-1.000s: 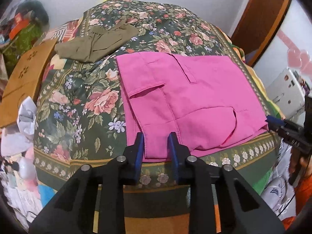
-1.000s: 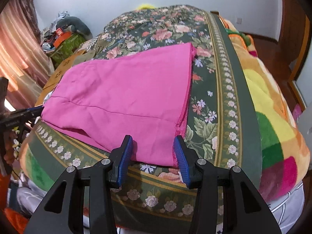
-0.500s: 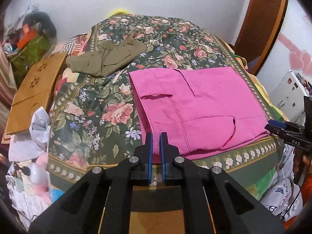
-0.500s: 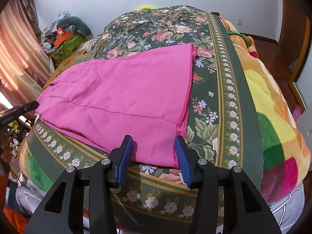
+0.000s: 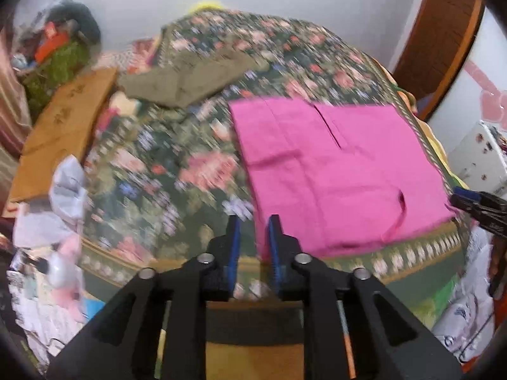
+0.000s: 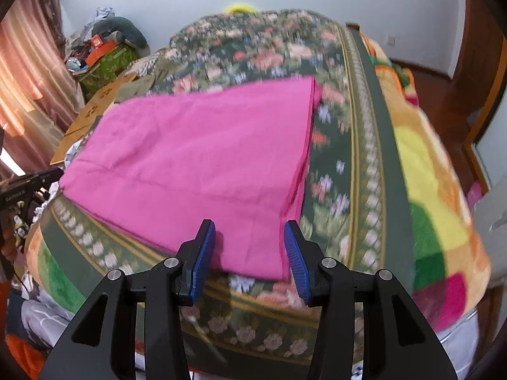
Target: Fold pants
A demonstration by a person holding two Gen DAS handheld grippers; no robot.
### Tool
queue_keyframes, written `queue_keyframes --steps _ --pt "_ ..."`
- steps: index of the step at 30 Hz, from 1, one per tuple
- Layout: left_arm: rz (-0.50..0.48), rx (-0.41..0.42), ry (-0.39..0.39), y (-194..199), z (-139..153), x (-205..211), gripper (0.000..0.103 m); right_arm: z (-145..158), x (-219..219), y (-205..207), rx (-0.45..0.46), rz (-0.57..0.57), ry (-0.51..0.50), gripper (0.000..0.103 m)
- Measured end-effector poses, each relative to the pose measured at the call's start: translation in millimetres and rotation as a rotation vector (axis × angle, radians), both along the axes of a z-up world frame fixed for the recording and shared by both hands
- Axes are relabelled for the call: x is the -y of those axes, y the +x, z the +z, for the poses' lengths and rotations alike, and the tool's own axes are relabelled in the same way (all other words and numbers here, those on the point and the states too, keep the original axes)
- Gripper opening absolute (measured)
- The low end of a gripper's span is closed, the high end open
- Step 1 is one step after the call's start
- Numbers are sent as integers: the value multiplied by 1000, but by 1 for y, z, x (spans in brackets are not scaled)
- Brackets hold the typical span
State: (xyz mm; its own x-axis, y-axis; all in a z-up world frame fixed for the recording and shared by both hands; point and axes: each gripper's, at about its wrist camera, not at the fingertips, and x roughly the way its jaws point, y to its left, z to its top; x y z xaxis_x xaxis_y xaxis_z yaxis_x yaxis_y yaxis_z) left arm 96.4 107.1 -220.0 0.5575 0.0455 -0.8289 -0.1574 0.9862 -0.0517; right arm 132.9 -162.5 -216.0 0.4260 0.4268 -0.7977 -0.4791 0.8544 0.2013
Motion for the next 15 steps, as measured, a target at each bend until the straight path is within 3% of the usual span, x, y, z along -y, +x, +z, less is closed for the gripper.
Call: queue_keyframes --steps 4,8,13,15 --pt "46 42 22 19 17 -17 44 26 -4 9 95 11 3 58" --pt "50 63 5 44 29 -29 47 43 -9 29 160 11 1 58" --pt "52 60 -1 80 32 -35 72 42 -14 61 174 -3 -13 58" --pt "60 51 -2 95 28 -37 78 37 -16 74 166 -6 -19 58"
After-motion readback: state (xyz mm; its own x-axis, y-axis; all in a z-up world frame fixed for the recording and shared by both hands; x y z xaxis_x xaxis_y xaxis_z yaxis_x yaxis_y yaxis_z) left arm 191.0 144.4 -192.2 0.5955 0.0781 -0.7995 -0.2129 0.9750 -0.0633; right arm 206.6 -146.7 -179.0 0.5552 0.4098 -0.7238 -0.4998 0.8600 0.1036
